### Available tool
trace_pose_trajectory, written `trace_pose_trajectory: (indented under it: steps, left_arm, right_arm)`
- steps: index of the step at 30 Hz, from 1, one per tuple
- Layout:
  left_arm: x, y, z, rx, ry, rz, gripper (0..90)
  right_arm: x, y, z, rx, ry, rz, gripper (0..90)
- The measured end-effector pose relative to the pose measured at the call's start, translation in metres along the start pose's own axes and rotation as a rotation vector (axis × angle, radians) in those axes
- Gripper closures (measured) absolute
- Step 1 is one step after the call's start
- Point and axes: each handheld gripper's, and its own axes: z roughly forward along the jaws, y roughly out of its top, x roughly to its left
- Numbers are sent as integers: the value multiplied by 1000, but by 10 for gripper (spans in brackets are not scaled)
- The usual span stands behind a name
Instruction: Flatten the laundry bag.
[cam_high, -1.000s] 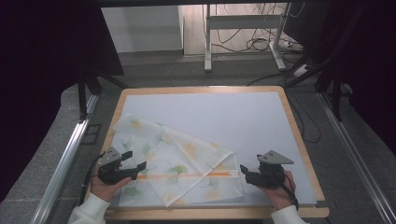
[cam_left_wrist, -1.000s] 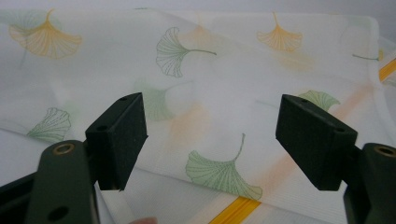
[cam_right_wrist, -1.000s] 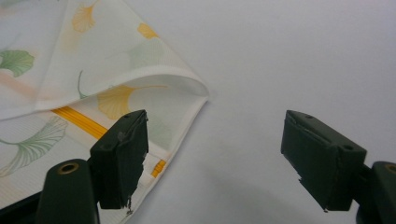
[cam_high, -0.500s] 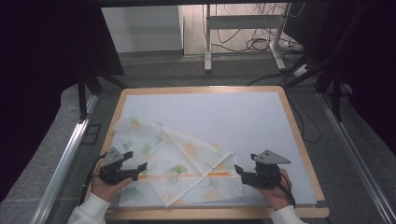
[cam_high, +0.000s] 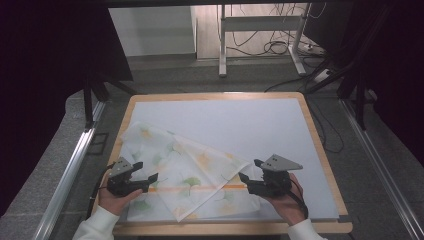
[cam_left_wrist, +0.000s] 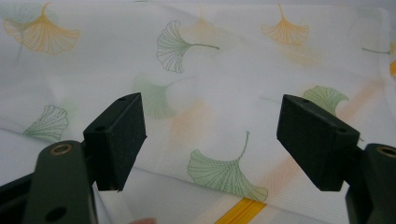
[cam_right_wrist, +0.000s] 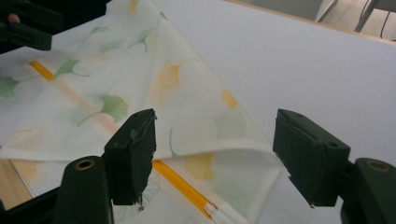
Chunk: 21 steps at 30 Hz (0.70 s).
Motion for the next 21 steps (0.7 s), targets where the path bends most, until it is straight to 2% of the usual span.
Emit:
trace_pose_trajectory:
  steps: [4, 9, 11, 16, 21]
  left_arm:
    - [-1, 0, 0, 2, 3, 7, 235]
    - [-2, -1, 1, 8, 7, 11, 237]
    - [-1, -1, 1, 9, 7, 11, 237]
    - [-1, 0, 3, 18, 5, 11, 238]
    - [0, 0, 2, 13, 12, 6, 239]
  right_arm:
    - [6, 15, 6, -9, 17, -13, 355]
    - [14, 30, 15, -12, 46, -28, 346]
    - [16, 31, 18, -29, 62, -21, 343]
    - [24, 29, 26, -4, 103, -41, 345]
    - [36, 27, 34, 27, 123, -65, 341]
